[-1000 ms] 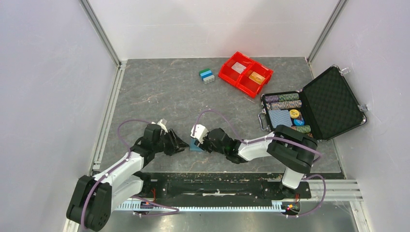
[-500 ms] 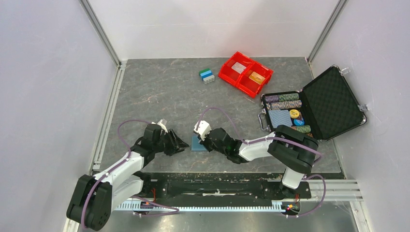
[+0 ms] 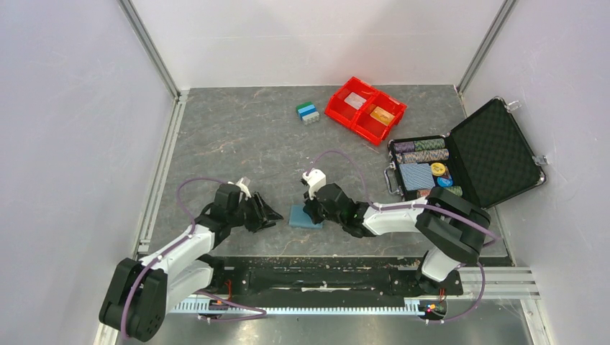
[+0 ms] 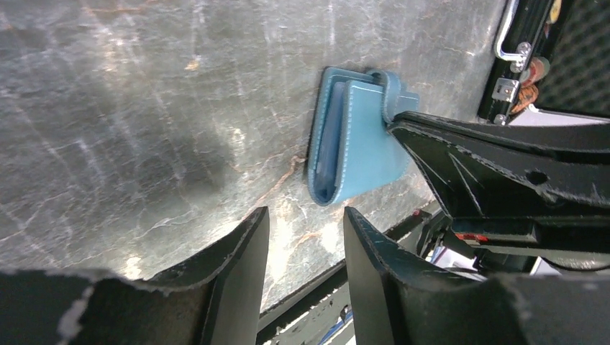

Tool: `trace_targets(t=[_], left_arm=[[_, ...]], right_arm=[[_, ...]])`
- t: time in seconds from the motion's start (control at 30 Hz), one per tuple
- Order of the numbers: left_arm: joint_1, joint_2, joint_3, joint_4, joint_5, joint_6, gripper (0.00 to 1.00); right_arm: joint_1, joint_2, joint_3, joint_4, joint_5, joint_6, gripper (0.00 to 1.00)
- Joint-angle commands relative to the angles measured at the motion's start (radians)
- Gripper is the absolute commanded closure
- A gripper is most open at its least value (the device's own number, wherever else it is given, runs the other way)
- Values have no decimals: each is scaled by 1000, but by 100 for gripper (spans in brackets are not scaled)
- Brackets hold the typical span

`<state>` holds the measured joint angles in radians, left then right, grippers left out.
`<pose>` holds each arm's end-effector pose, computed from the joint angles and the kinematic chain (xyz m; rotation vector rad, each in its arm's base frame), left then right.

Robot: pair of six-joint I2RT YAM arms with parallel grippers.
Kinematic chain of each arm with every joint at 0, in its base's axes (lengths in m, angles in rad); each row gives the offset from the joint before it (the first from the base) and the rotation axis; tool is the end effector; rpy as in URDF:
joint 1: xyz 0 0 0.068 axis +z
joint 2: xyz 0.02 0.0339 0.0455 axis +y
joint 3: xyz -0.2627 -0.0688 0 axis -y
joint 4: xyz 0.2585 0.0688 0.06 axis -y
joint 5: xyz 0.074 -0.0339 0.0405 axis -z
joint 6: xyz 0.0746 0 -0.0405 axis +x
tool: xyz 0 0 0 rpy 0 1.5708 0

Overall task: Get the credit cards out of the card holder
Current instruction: Open the card holder at the center of the board.

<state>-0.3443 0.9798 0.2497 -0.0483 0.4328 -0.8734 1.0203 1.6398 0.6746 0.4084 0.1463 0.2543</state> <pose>0.1844 -0.0994 0.1044 -0.4360 2.4971 -1.0591 0.1976 0.3012 0.1191 -0.7317 2.0534 0.5916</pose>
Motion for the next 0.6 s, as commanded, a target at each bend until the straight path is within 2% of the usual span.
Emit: trace_targets(t=[0.0, 0.1, 0.3, 0.57], left_arm=[[-23, 6, 56, 86, 78, -28, 51], [-55, 18, 75, 136, 107, -62, 52], [-120, 77, 72, 279, 112, -132, 61], [-171, 291, 46, 364, 44, -87, 65]], right_arm=[[-20, -38, 18, -28, -30, 187, 100], [-22, -40, 15, -26, -26, 222, 100], [-25, -44, 3, -11, -40, 282, 100], [-45, -81, -28, 6, -63, 315, 100]])
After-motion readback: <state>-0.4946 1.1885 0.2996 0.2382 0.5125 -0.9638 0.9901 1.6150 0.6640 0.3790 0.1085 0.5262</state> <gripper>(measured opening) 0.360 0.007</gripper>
